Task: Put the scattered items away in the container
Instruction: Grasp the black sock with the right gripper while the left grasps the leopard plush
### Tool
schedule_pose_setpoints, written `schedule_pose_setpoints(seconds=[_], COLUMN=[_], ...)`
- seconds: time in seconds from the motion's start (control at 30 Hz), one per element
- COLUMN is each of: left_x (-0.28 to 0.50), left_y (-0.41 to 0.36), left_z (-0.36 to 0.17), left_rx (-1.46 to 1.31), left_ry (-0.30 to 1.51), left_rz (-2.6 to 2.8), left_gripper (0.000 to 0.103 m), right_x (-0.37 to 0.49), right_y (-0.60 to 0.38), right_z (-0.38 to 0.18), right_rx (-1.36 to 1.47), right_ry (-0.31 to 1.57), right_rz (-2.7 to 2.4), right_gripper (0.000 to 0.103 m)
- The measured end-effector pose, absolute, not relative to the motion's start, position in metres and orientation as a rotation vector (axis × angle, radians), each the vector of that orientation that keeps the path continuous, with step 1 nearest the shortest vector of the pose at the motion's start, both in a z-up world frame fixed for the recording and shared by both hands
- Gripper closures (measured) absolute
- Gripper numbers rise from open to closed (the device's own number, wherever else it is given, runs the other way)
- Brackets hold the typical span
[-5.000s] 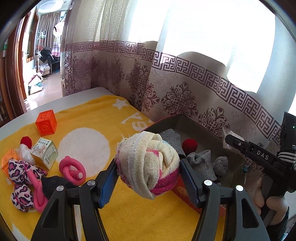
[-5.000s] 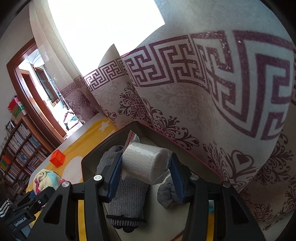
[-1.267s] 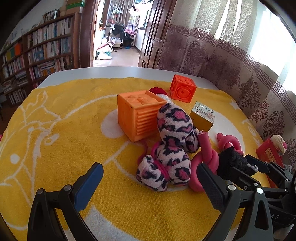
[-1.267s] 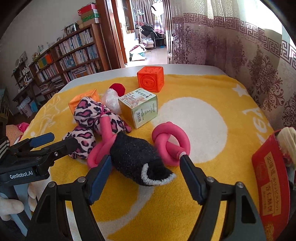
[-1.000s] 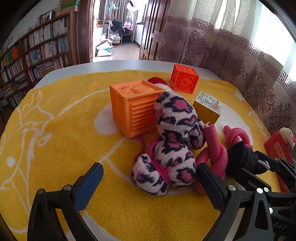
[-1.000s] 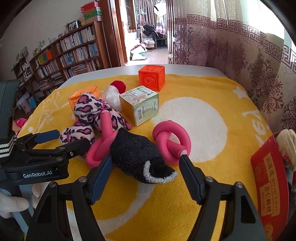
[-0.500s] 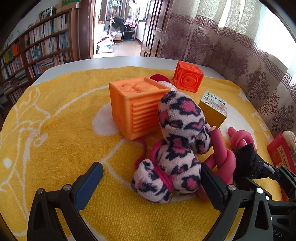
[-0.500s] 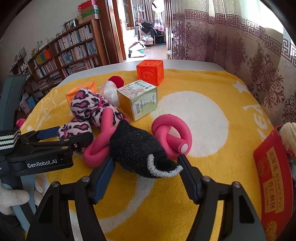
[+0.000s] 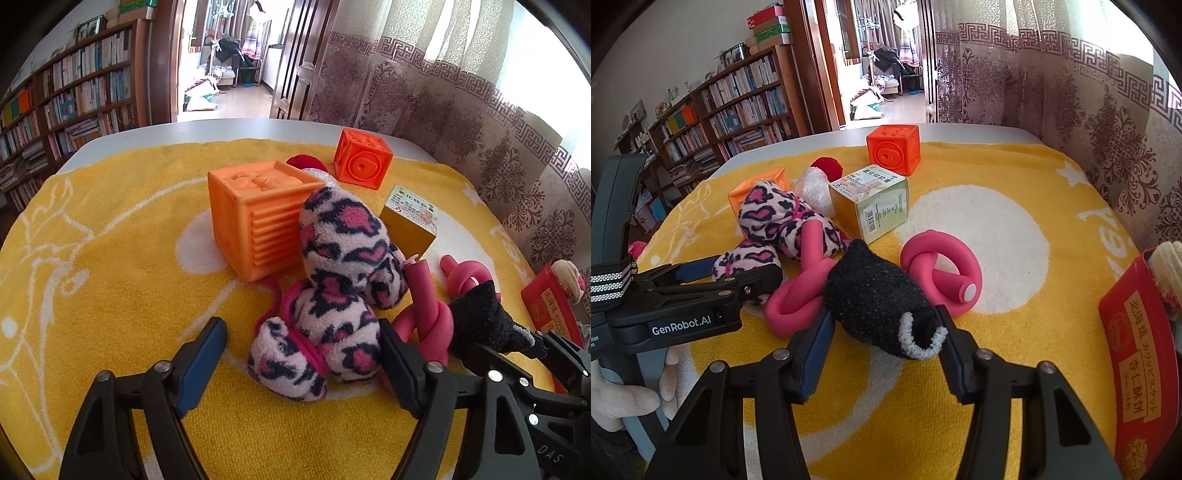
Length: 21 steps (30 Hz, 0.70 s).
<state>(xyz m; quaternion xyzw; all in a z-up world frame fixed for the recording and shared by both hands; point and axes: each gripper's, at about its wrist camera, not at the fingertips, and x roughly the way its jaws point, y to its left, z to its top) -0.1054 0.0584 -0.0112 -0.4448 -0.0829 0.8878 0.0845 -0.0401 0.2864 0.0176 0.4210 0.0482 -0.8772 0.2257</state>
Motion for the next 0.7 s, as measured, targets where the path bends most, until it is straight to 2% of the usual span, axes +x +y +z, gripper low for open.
schedule_pose_setpoints(seconds=[0.27, 0.7], left_x=[-0.087, -0.059], left_y=[0.075, 0.078], left_z=[0.003, 0.047], left_rx=[-1.242, -1.021], left_ry=[-0.125, -0.184], left_rz=[2.675, 2.703], left_gripper=[0.044, 0.044], right_x=[-0.042, -0.044], right_y=[0.296, 0.311], right_z=[0.020, 0.025], right_rx=[1.154, 1.130], right_ry=[0.080, -0.002], right_rz=[-2.446, -2.504], right_gripper=[0.047, 0.047])
